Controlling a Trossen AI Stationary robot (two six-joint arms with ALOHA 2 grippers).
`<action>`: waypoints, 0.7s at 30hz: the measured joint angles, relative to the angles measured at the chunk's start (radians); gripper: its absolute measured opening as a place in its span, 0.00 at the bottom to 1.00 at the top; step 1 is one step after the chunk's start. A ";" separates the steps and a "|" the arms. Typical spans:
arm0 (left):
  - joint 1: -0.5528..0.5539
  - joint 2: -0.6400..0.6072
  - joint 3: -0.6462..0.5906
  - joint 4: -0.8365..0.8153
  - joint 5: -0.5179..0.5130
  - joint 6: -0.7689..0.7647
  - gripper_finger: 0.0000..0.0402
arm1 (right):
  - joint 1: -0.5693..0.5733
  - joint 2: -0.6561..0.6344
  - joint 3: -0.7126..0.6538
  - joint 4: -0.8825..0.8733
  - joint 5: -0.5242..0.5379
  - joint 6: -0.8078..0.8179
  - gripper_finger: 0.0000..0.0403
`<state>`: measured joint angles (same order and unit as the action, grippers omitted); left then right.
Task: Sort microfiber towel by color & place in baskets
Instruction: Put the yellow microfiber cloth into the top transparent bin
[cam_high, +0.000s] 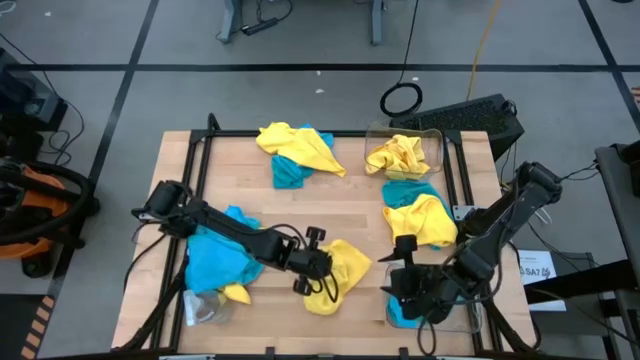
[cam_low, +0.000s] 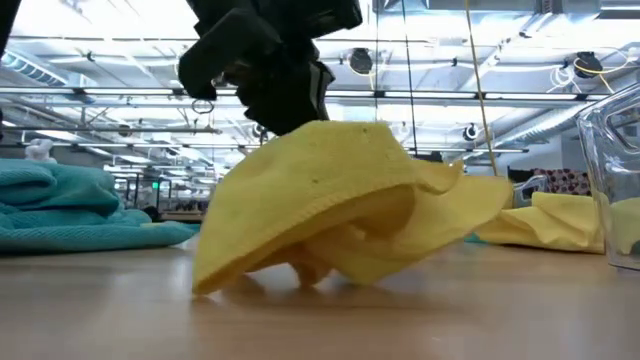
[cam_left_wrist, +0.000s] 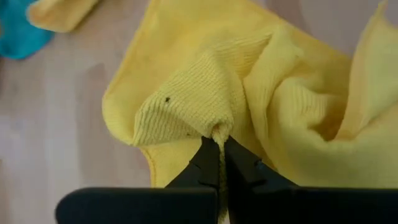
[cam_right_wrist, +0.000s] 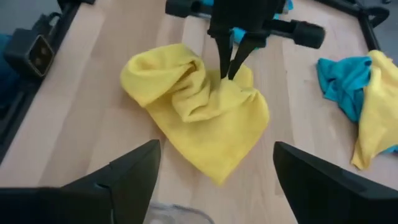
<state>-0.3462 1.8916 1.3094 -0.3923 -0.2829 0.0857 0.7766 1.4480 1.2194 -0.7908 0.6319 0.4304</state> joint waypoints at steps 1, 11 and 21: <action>0.000 -0.007 0.000 0.003 -0.011 0.000 0.01 | -0.007 0.012 0.000 0.011 0.001 -0.005 0.76; -0.001 -0.074 0.000 0.008 -0.099 0.009 0.01 | -0.065 0.109 0.000 0.046 -0.002 -0.010 0.68; -0.001 -0.113 0.021 0.094 -0.103 0.080 0.01 | -0.130 0.123 0.000 0.184 0.050 -0.126 0.65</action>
<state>-0.3476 1.7786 1.3305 -0.2987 -0.3855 0.1658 0.6465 1.5707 1.2196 -0.6067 0.6818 0.3045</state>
